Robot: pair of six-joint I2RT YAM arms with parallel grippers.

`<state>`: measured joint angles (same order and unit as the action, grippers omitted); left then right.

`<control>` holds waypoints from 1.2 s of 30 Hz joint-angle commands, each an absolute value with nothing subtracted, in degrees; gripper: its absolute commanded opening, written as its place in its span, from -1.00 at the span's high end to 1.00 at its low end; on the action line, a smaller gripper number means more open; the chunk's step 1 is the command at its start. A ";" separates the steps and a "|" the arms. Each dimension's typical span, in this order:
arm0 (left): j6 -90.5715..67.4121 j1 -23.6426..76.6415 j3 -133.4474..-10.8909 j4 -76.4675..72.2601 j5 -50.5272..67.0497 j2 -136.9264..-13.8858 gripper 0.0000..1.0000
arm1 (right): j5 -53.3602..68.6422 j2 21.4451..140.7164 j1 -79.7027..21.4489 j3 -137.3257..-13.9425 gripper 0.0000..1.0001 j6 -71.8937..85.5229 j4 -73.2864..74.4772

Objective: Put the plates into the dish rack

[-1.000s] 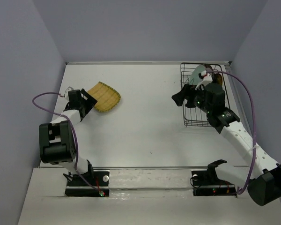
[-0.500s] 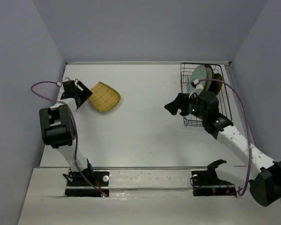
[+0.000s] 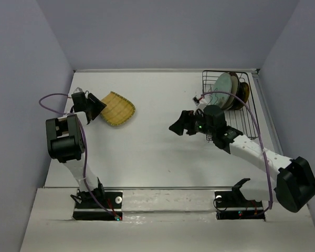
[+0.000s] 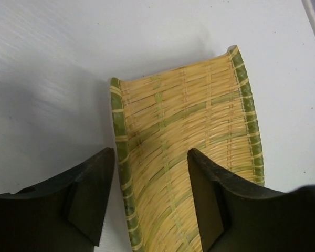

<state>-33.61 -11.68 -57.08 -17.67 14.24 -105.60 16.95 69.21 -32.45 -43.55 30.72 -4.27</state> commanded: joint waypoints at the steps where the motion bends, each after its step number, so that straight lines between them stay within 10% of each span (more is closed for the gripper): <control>1: -38.05 -11.78 -54.15 -24.33 15.91 -104.24 -0.19 | 15.82 71.80 -35.68 -46.76 -0.67 32.69 -10.98; 7: -40.60 -11.78 -51.07 -27.33 15.47 -102.57 0.89 | 15.73 76.19 -37.27 -47.63 -0.67 34.36 -14.32; 22: -68.10 -2.12 -24.01 -51.22 17.32 -80.70 0.89 | 15.29 90.34 -38.94 -52.55 -0.98 47.11 -26.02; 36: -75.43 5.62 -12.22 -64.60 14.58 -66.09 0.89 | 7.39 88.77 -43.77 -48.43 -0.79 49.40 -26.63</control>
<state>-71.68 5.10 -11.70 -52.01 14.31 -69.80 11.81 91.48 -42.13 -50.41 49.74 -24.71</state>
